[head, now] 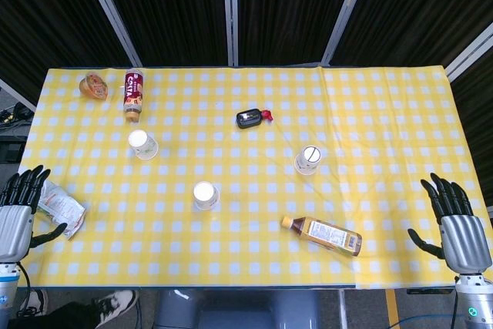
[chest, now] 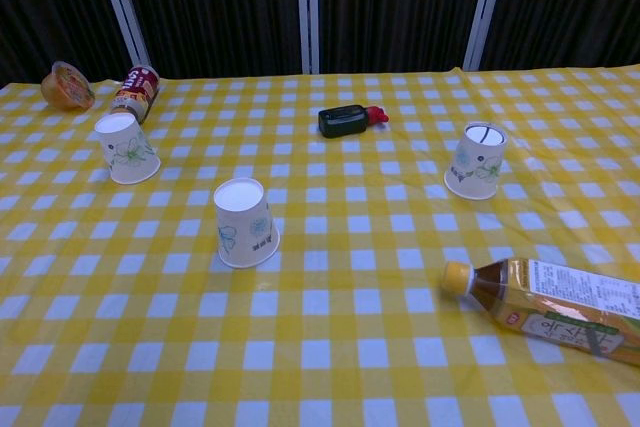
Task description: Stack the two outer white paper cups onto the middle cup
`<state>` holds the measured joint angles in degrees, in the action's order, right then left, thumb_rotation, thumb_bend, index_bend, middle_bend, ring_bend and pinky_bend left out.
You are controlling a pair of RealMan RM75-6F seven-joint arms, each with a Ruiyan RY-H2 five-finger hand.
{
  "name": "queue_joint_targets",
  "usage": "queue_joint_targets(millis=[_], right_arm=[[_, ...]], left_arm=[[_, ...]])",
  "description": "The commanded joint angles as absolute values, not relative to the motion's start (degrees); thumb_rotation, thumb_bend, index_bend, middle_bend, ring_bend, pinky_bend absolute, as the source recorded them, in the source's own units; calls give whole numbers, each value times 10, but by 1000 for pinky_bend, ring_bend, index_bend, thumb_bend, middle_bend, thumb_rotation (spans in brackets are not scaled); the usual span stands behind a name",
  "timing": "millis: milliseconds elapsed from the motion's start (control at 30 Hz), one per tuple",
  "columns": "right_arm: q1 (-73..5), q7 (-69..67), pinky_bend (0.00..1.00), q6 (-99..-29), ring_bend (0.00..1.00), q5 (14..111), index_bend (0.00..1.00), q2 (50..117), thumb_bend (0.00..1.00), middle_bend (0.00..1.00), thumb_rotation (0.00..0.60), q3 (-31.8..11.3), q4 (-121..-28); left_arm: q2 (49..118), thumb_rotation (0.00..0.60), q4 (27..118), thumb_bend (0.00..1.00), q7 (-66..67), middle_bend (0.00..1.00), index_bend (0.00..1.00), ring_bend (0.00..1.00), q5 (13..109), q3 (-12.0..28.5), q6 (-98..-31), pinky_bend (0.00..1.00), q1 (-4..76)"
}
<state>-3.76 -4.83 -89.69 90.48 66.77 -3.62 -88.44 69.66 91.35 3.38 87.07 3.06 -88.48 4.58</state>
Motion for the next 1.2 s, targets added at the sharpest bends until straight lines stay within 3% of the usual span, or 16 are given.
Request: queue_joint_targets(millis=[33, 367, 567, 933, 1200], right_arm=[[-37, -50, 0, -897, 0, 905, 0, 667, 117, 0, 600, -36, -884], [-37, -67, 0, -902, 0, 899, 0, 662, 118, 0, 600, -43, -881], [-36, -87, 0, -906, 0, 885, 0, 656, 117, 0, 600, -55, -877], [-39, -82, 0, -907, 0, 873, 0, 664, 117, 0, 600, -65, -863], [-43, -80, 0, -889, 0, 840, 0, 669, 117, 0, 600, -78, -846]], left_arm=[[697, 600, 913, 91, 35, 0, 0, 0, 870, 31, -884, 0, 46], [700, 600, 913, 91, 51, 0, 0, 0, 860, 37, -866, 0, 57], [694, 600, 921, 92, 76, 0, 0, 0, 828, 66, -816, 0, 95], [669, 600, 925, 173, 119, 0, 122, 0, 707, 144, -657, 0, 209], [686, 600, 849, 298, 152, 0, 207, 0, 589, 173, -504, 0, 316]])
